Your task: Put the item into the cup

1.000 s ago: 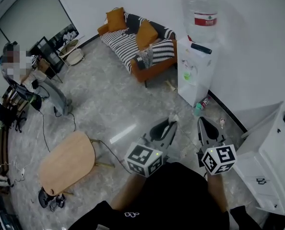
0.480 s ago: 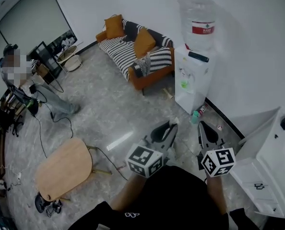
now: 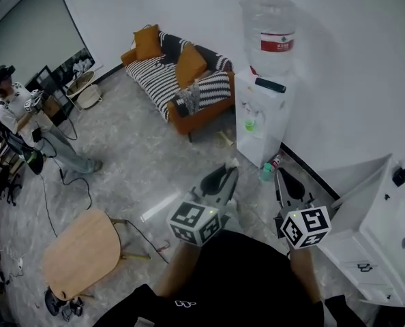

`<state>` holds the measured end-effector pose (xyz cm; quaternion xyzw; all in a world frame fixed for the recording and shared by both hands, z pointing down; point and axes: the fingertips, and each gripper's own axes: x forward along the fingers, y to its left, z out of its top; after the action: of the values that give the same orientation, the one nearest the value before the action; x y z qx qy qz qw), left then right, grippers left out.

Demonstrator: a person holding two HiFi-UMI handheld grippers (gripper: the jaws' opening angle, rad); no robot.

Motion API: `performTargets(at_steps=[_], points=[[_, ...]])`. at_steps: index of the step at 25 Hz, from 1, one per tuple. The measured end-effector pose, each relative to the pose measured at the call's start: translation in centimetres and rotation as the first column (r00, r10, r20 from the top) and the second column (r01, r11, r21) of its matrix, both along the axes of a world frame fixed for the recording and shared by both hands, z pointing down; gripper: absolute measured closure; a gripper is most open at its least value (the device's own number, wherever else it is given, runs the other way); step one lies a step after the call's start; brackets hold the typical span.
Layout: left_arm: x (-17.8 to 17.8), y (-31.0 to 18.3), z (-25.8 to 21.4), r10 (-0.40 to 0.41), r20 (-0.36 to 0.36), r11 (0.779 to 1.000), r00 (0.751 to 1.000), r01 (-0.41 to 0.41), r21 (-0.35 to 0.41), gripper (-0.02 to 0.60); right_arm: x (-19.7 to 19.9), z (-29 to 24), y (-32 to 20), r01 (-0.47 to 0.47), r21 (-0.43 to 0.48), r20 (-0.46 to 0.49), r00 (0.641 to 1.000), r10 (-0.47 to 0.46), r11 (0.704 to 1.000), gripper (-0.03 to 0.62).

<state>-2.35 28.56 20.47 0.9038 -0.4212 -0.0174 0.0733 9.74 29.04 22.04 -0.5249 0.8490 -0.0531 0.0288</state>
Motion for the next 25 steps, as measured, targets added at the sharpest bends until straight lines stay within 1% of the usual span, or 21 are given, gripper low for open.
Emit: performTargets(at_steps=[3, 9, 15, 21, 25], points=[[-0.4, -2.9, 0.7, -0.018, -0.01, 1.0, 1.0, 0.018, -0.025, 0.512, 0.1, 0.6, -2.3, -0.006, -0.022, -0.01, 1.0, 0.006, 1.0, 0.585], [-0.5, -6.7, 1.9, -0.014, 0.004, 0.997, 1.0, 0.014, -0.072, 0.512, -0.1, 2.1, -6.1, -0.026, -0.086, -0.01, 1.0, 0.025, 0.996, 0.585], [-1.9, -8.3, 4.7, -0.041, 0.002, 0.988, 0.999, 0.041, -0.147, 0.512, -1.5, 4.8, -8.0, 0.006, -0.158, -0.016, 1.0, -0.009, 0.987, 0.585], [-3.1, -9.9, 6.4, -0.06, 0.009, 0.979, 0.998, 0.06, -0.195, 0.512, -2.8, 6.6, -9.6, 0.035, -0.211, -0.013, 0.999, -0.039, 0.977, 0.585], [-3.3, -11.4, 7.2, -0.055, 0.012, 0.974, 0.998, 0.057, -0.22, 0.512, -3.5, 7.4, -10.9, 0.05, -0.241, -0.01, 0.999, -0.054, 0.969, 0.585]])
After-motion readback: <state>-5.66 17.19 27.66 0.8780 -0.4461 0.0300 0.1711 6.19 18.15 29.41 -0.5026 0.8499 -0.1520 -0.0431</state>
